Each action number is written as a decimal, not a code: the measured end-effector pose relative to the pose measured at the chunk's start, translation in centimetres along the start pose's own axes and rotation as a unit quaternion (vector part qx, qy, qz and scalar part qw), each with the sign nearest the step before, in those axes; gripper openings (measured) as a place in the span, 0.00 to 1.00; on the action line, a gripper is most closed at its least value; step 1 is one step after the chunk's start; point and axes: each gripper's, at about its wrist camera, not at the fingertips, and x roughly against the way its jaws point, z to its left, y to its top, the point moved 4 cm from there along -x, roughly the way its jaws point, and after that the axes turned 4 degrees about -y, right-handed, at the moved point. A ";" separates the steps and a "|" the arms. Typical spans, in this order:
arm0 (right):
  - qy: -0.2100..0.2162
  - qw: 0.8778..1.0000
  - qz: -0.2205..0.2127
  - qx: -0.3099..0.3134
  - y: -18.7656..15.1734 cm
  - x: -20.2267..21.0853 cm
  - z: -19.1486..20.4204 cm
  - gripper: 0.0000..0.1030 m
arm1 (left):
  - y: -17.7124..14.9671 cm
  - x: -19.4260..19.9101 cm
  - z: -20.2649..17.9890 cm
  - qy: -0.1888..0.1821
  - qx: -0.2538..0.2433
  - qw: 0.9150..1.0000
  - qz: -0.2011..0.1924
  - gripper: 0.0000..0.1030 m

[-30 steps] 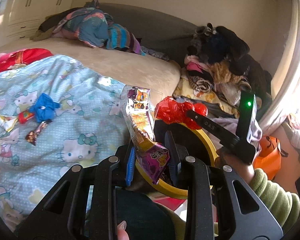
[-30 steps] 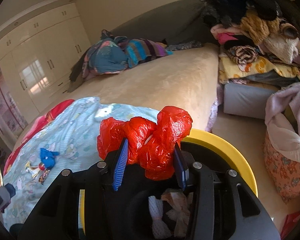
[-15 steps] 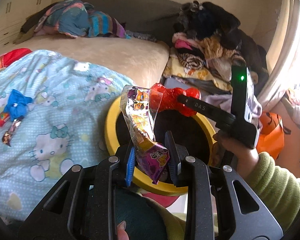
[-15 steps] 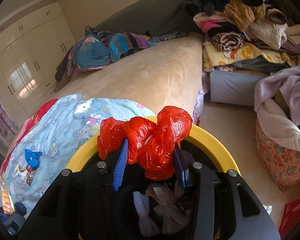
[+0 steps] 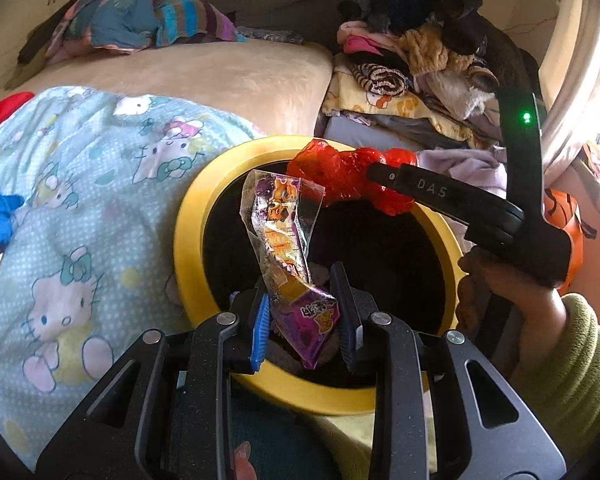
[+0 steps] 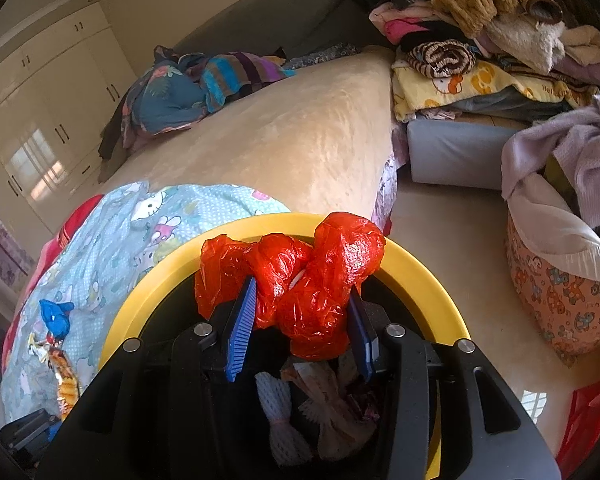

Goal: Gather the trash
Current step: 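Carry both items over the yellow bin and open both tools, then move both tools back from the bin to the trash pile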

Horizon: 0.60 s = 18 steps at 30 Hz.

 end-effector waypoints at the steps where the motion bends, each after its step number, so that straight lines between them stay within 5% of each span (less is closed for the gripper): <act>1: 0.003 1.000 0.001 -0.005 0.0 0.0 -0.1 0.44 | 0.1 -0.3 0.1 -0.001 0.001 1.000 0.001 0.22; 4: 0.010 1.000 0.003 -0.020 0.2 -0.1 -0.6 0.57 | 0.2 -0.9 0.2 -0.012 0.013 1.000 0.010 0.27; 6: 0.015 0.999 0.002 -0.032 0.3 0.0 -0.9 0.63 | 0.3 -0.8 0.1 -0.012 0.011 1.000 0.004 0.53; 11: 0.015 0.999 -0.001 -0.036 0.4 0.2 -0.6 0.71 | 0.5 0.3 -0.4 -0.008 -0.002 1.000 -0.018 0.77; 15: 0.013 1.000 -0.010 -0.026 0.7 0.6 0.0 0.74 | 0.6 1.6 -0.2 -0.003 0.006 0.999 -0.039 0.89; 18: 0.011 1.000 -0.018 -0.015 0.9 1.0 0.6 0.76 | 0.6 2.5 0.2 0.012 0.012 0.999 -0.051 0.89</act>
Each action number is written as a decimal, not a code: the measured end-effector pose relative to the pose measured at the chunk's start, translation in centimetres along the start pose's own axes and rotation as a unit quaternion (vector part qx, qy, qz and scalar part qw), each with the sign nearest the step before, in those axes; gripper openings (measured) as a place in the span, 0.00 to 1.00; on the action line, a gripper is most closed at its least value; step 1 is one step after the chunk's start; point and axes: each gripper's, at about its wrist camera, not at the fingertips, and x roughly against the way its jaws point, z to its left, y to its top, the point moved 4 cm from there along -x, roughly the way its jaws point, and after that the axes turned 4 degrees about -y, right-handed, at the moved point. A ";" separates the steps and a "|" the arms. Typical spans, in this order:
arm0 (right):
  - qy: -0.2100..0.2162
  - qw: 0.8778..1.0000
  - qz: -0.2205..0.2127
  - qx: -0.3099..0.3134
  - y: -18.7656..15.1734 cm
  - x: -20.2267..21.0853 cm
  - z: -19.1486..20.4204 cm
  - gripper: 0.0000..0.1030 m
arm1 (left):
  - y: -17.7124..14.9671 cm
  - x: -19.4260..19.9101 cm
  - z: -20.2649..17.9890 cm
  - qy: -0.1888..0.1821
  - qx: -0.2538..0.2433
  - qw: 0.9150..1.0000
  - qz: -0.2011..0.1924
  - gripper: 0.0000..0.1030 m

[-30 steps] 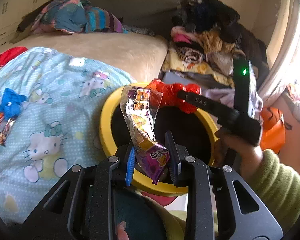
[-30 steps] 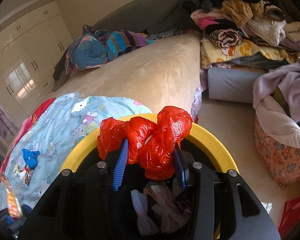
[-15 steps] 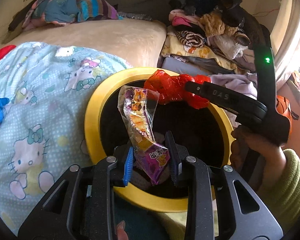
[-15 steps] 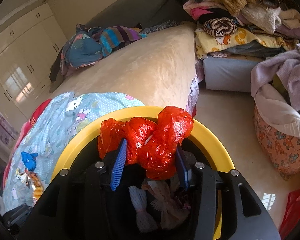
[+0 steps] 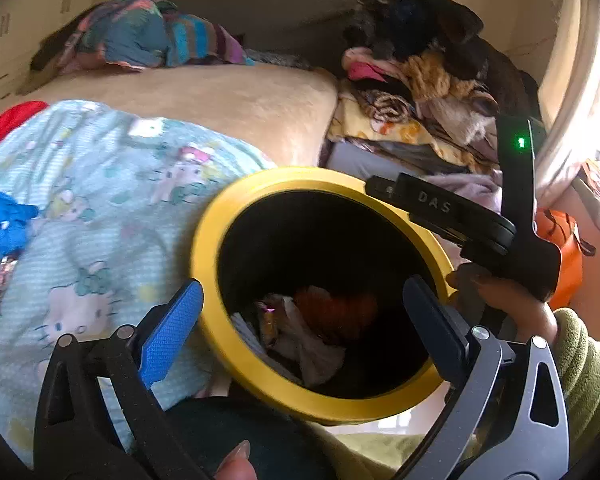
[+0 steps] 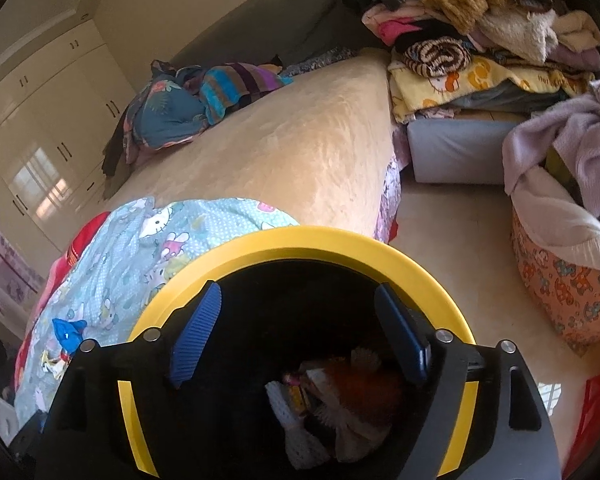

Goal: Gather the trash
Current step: 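Move both tools back from the bin to the trash pile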

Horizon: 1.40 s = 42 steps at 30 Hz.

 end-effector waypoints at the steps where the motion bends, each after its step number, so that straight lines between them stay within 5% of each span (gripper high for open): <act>1: 0.000 1.000 -0.001 0.003 0.0 0.1 0.3 0.77 | 0.0 0.4 0.2 0.007 0.004 1.000 -0.005 0.89; 15: 0.042 0.997 -0.014 0.064 -0.3 1.8 5.5 0.77 | 1.4 5.3 3.4 0.077 0.037 0.994 -0.069 0.89; 33: 0.112 0.985 -0.028 0.129 -1.7 4.7 12.8 0.77 | 2.7 12.8 9.5 0.169 0.097 0.966 -0.168 0.89; 36: 0.121 0.982 -0.037 0.137 -2.3 5.4 13.9 0.86 | 2.7 13.7 10.3 0.180 0.102 0.962 -0.178 0.89; 42: 0.147 0.976 -0.038 0.158 -3.1 6.2 16.1 0.86 | 2.8 15.4 11.8 0.209 0.107 0.952 -0.197 0.89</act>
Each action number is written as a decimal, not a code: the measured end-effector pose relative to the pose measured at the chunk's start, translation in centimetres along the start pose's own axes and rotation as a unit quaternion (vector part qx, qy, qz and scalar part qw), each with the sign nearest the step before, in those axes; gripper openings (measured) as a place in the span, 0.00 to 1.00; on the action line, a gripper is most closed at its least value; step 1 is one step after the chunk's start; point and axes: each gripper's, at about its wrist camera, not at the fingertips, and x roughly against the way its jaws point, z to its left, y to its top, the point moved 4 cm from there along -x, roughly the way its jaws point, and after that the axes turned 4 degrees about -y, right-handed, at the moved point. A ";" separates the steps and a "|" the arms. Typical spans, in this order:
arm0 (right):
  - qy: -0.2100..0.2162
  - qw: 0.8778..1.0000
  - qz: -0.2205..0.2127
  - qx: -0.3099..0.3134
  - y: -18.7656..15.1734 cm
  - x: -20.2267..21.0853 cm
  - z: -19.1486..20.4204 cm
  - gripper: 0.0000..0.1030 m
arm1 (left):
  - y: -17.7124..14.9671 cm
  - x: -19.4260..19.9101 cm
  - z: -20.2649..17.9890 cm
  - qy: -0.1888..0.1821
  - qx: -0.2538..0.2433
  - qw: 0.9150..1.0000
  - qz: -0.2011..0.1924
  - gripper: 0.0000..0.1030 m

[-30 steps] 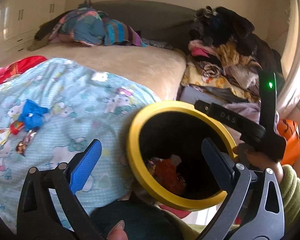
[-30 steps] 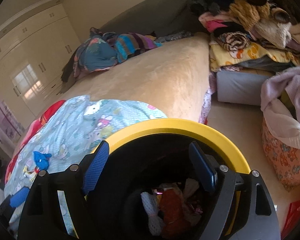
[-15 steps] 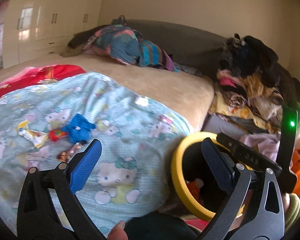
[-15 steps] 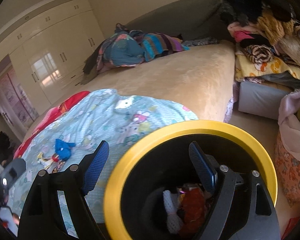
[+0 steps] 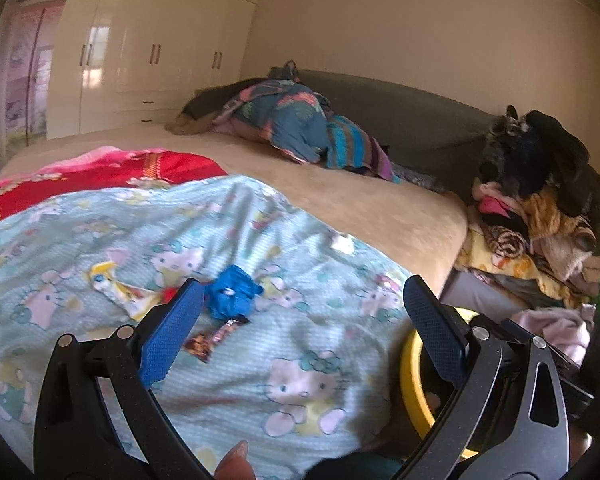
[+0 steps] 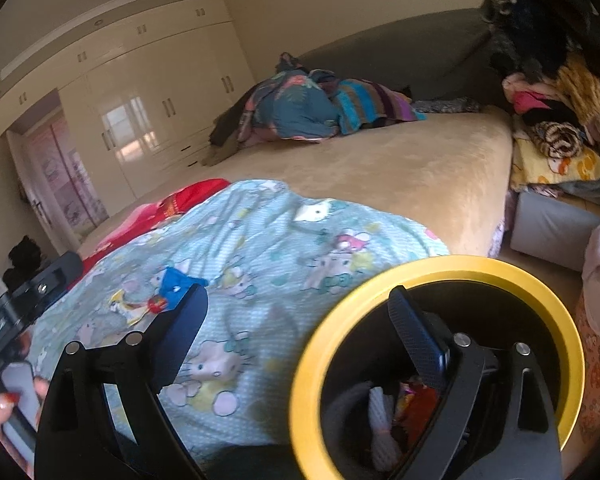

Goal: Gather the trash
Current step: 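Move both tools back from the bin to the trash pile, then grasp the yellow-white snack bag with the left tool while the right tool grasps the blue wrapper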

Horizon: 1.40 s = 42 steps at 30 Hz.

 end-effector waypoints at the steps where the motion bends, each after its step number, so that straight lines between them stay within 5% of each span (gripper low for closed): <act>1: 0.004 1.000 0.001 0.004 -0.1 0.0 0.4 0.87 | 0.1 0.1 0.4 0.007 0.002 1.000 -0.004 0.89; 23: 0.074 0.992 0.015 0.096 -1.3 -3.1 10.5 0.88 | 3.0 1.5 10.8 0.121 0.081 0.987 -0.062 0.89; 34: 0.091 0.988 0.034 0.117 -1.5 -8.6 14.5 0.88 | 1.7 -0.4 17.2 0.190 0.135 0.972 -0.033 0.89; 42: 0.085 0.988 0.073 0.106 -2.8 -14.0 15.2 0.87 | -0.6 -3.9 19.7 0.190 0.170 0.967 0.015 0.89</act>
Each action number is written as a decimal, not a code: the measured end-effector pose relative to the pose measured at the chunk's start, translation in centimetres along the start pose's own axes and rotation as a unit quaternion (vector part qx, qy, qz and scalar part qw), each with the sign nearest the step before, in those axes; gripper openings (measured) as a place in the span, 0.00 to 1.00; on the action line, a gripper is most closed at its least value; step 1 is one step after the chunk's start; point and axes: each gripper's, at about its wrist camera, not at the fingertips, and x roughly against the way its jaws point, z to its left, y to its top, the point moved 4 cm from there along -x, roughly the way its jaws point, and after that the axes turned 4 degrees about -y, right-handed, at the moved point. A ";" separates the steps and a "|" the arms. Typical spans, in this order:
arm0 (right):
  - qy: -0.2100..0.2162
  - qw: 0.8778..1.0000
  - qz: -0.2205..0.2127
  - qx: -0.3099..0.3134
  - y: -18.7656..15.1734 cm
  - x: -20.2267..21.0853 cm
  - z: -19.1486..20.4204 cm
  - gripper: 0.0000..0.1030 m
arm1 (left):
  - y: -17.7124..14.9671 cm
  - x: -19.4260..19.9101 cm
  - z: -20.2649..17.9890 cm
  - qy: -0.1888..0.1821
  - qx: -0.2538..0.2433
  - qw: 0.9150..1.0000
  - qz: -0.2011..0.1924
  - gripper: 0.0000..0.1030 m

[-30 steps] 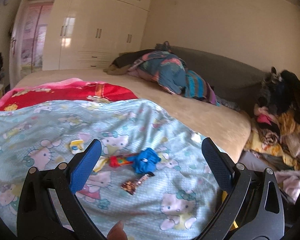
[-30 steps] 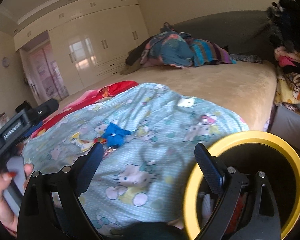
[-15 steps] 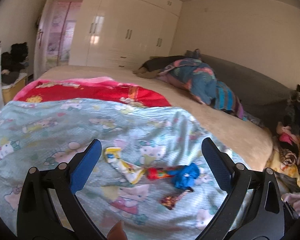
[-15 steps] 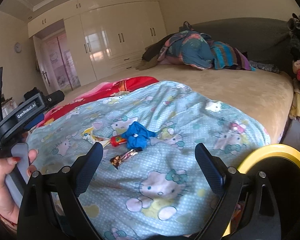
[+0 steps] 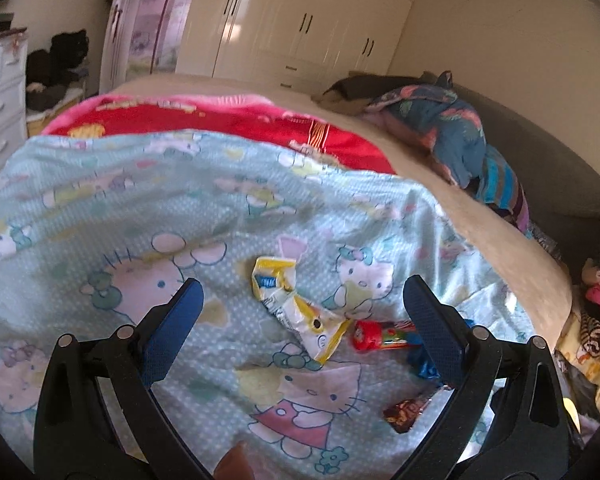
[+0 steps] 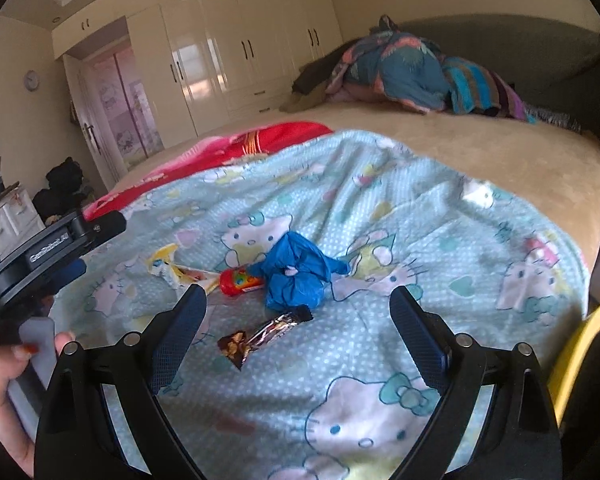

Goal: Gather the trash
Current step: 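Grasp the yellow-white snack bag with the left tool while the right tool grasps the blue wrapper, then lift and carry the snack bag and blue wrapper over the yellow bin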

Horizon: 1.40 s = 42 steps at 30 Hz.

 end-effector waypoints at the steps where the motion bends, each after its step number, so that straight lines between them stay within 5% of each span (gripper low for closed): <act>1: -0.001 1.000 0.004 -0.002 0.0 -0.6 -0.1 0.87 | -0.2 -0.5 0.2 -0.002 0.004 1.000 0.008 0.89; 5: -0.001 1.000 0.023 -0.019 0.0 -2.8 -0.9 0.82 | -1.1 -2.2 1.0 -0.007 0.026 0.999 0.038 0.89; 12: 0.016 0.998 0.043 -0.042 0.3 -5.3 -1.5 0.74 | -2.0 -4.4 1.6 -0.012 0.040 0.997 0.067 0.65; 20: 0.041 0.996 0.061 -0.044 0.4 -7.2 -0.9 0.61 | -2.8 -6.5 1.9 -0.024 0.058 0.993 0.098 0.56; 27: 0.059 0.995 0.065 -0.039 0.1 -7.7 -0.6 0.27 | -3.7 -8.5 2.7 -0.030 0.084 0.988 0.125 0.51; 30: 0.067 0.995 0.056 -0.044 0.0 -7.5 -0.7 0.20 | -3.8 -8.8 2.9 -0.035 0.090 0.987 0.129 0.43; 33: 0.072 0.995 0.039 -0.052 0.3 -6.8 -1.0 0.18 | -4.0 -8.8 2.7 -0.043 0.085 0.986 0.134 0.28; 42: 0.054 0.996 -0.010 -0.065 1.2 -4.4 -3.0 0.18 | -3.2 -7.1 2.0 -0.060 0.072 0.990 0.101 0.24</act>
